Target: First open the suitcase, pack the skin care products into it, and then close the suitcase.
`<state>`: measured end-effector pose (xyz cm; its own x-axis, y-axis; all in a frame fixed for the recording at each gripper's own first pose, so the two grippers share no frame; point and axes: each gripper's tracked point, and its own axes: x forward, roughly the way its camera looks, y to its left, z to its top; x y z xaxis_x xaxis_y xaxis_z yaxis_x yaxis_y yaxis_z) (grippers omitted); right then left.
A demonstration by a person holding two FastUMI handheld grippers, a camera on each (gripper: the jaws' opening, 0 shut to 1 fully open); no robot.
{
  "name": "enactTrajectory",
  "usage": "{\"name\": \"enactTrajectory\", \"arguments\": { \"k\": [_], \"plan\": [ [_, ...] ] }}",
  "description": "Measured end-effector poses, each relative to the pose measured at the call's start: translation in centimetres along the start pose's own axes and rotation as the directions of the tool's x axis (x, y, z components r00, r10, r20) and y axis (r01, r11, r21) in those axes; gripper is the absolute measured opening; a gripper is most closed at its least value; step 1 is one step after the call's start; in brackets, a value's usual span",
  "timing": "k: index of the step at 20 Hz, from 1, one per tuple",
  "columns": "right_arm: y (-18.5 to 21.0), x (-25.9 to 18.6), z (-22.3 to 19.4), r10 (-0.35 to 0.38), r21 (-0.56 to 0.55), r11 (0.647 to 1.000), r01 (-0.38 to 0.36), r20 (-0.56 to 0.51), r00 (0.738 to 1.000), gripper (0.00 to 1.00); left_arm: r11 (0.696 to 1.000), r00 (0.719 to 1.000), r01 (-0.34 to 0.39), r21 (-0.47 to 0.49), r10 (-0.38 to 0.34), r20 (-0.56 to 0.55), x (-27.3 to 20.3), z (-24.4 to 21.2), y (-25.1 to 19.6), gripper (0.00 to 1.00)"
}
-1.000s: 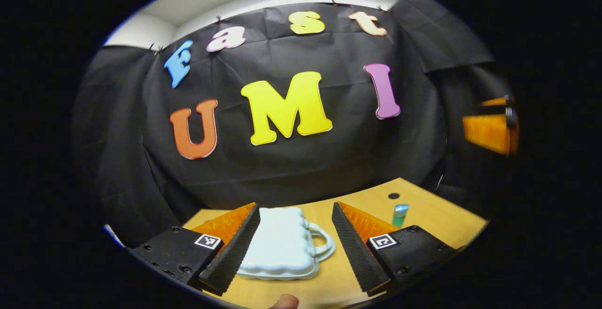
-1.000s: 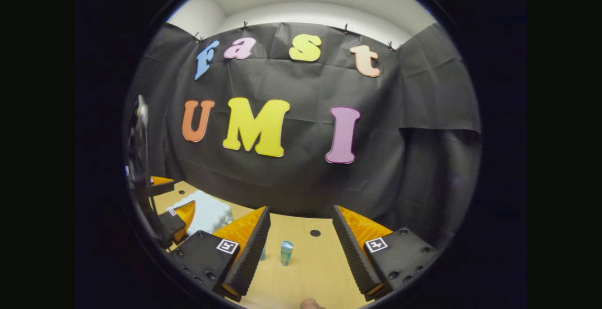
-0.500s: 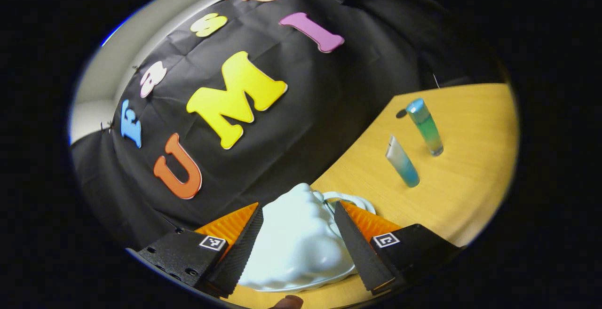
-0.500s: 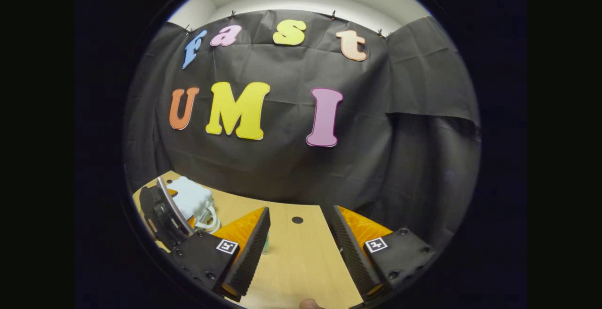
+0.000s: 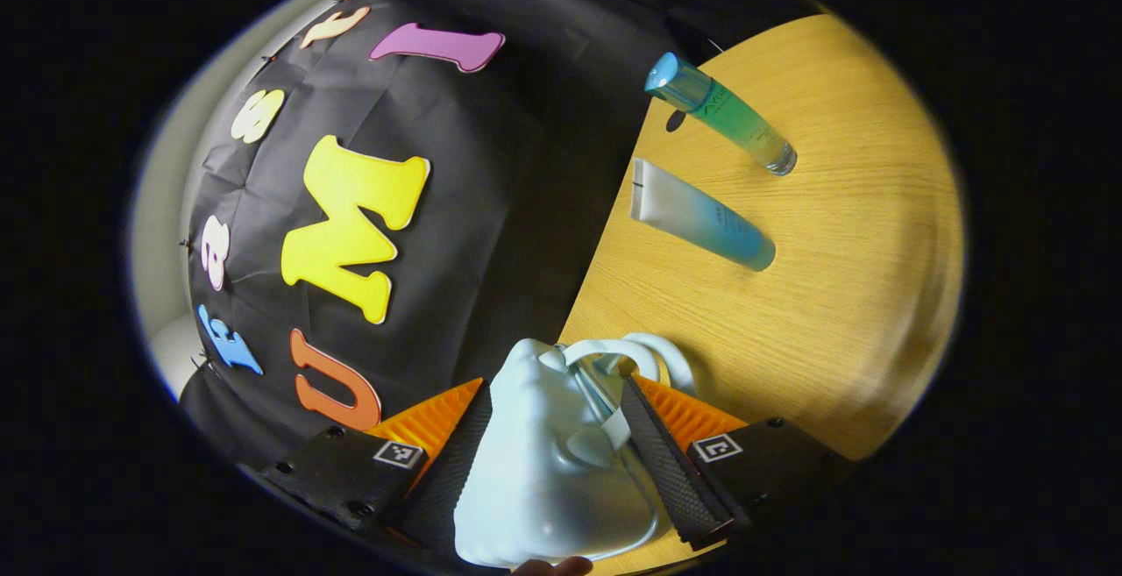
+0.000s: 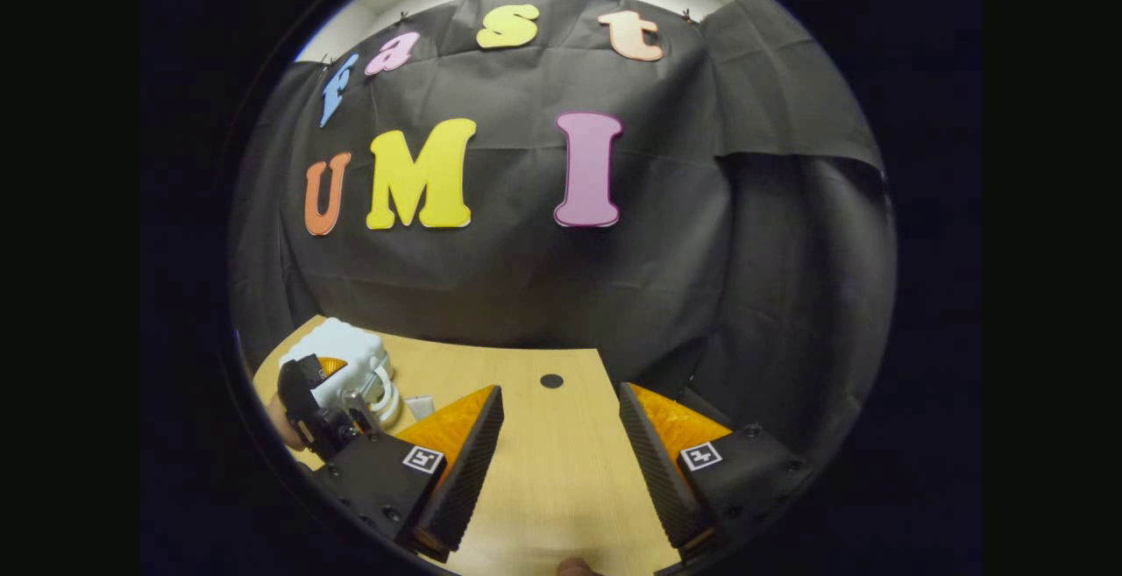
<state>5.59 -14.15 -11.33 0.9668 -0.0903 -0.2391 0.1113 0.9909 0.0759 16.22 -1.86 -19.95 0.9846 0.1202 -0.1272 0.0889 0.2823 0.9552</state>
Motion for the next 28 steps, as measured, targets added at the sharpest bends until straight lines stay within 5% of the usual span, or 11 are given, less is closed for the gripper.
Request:
{"name": "enactTrajectory", "arguments": {
  "k": [8,10,11,13,15,21,28],
  "plan": [
    [-2.1,3.3,-2.7,0.047,0.050,0.998,-0.044,-0.072,0.996,0.79,0.982,0.991,0.094,0.162,-0.077,-0.107,1.8,-1.2,-3.3,0.92],
    [-2.4,3.8,-3.3,0.062,0.057,0.997,-0.057,-0.088,0.994,0.79,0.972,0.981,0.145,0.185,-0.117,-0.157,2.4,-2.2,-4.3,0.77],
    [-2.6,3.9,-3.8,0.066,0.060,0.996,-0.060,-0.098,0.993,0.79,0.971,0.978,0.153,0.185,-0.122,-0.167,2.6,-2.6,-4.5,0.58],
    [-3.0,4.0,-4.4,0.069,0.069,0.996,-0.061,-0.116,0.991,0.79,0.973,0.984,0.121,0.196,-0.091,-0.154,3.1,-2.0,-3.9,0.38],
    [-3.3,3.9,-4.8,0.061,0.065,0.997,-0.053,-0.130,0.990,0.79,0.981,0.983,0.122,0.150,-0.098,-0.158,3.0,-2.0,-4.2,0.24],
    [-2.4,2.0,-2.7,-0.009,0.016,1.000,0.010,-0.079,0.997,0.78,0.993,0.991,0.100,-0.059,-0.105,-0.088,2.3,-1.4,-1.6,0.03],
    [5.2,-0.7,1.2,-0.043,-0.004,0.999,0.043,0.000,0.999,0.80,0.904,0.996,0.093,-0.418,-0.082,0.044,-2.0,-2.6,7.8,0.02]
  ]
}}
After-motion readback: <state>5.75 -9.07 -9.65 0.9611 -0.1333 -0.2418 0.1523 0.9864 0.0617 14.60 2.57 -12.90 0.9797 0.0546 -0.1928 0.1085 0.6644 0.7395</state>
